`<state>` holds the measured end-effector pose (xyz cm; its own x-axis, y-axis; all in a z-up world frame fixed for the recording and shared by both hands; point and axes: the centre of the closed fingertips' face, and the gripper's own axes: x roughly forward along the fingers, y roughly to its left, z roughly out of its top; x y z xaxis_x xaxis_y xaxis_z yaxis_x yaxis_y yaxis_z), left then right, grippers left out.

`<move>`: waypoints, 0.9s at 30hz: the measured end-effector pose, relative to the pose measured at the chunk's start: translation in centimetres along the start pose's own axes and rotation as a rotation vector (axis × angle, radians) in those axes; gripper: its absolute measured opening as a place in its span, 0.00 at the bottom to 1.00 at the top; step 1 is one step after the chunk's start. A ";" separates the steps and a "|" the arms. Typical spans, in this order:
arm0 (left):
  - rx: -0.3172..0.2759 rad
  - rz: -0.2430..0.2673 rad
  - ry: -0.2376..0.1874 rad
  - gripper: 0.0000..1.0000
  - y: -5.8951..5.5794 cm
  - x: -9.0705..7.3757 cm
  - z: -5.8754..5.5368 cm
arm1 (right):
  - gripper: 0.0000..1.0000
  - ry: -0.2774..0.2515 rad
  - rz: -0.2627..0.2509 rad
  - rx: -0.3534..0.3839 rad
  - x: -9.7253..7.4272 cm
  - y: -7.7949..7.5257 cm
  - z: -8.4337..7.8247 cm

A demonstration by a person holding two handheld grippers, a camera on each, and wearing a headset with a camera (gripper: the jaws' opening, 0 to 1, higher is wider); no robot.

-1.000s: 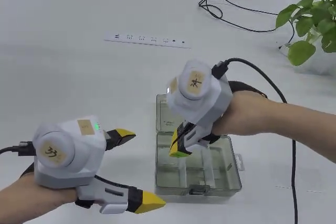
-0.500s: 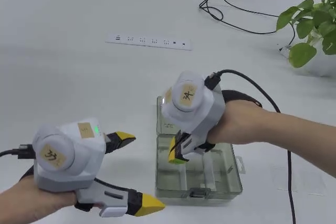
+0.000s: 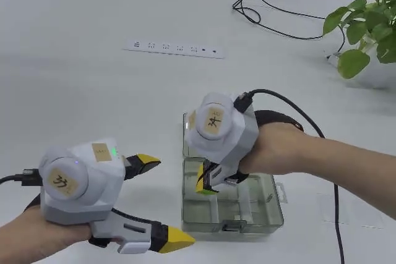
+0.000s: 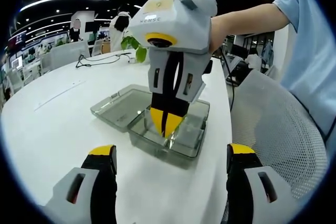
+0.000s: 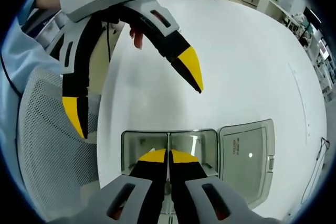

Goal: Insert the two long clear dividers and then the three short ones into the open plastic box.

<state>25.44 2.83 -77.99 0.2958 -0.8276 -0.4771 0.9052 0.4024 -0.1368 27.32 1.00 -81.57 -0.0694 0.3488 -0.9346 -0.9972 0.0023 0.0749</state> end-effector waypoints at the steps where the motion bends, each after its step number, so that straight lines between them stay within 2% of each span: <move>1: 0.000 0.000 -0.001 0.88 0.0 0.0 0.0 | 0.02 -0.001 0.002 0.001 0.0 0.0 0.0; 7: 0.002 -0.001 0.002 0.87 0.0 -0.1 0.1 | 0.04 -0.013 0.011 -0.005 -0.1 0.1 0.0; 10: 0.005 0.002 0.002 0.87 0.0 -0.2 0.2 | 0.20 -0.047 -0.014 -0.019 -0.5 -0.3 0.2; 14: 0.008 0.001 0.001 0.87 0.0 -0.3 0.3 | 0.33 -0.099 -0.041 -0.015 -1.6 -0.7 0.3; 16: 0.012 0.002 0.002 0.87 0.0 -0.3 0.3 | 0.40 -0.124 -0.039 -0.008 -2.1 -0.6 0.3; 18: 0.011 0.001 0.000 0.87 0.0 -0.3 0.5 | 0.51 -0.153 -0.047 0.004 -2.5 -0.6 0.4; 23: 0.011 0.003 -0.005 0.87 0.1 -0.3 0.8 | 0.72 -0.224 -0.064 0.018 -3.1 -0.3 0.3; 24: 0.011 0.004 -0.006 0.88 0.1 -0.3 0.8 | 0.79 -0.232 -0.069 0.027 -3.2 -0.4 0.2; 27: 0.011 0.007 -0.009 0.88 0.2 -0.3 0.9 | 0.95 -0.278 -0.104 0.036 -3.6 -0.6 0.1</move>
<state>25.81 2.80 -77.10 0.3049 -0.8282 -0.4703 0.9063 0.4040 -0.1239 28.13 -0.20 -78.24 0.0486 0.5882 -0.8073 -0.9966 0.0827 0.0002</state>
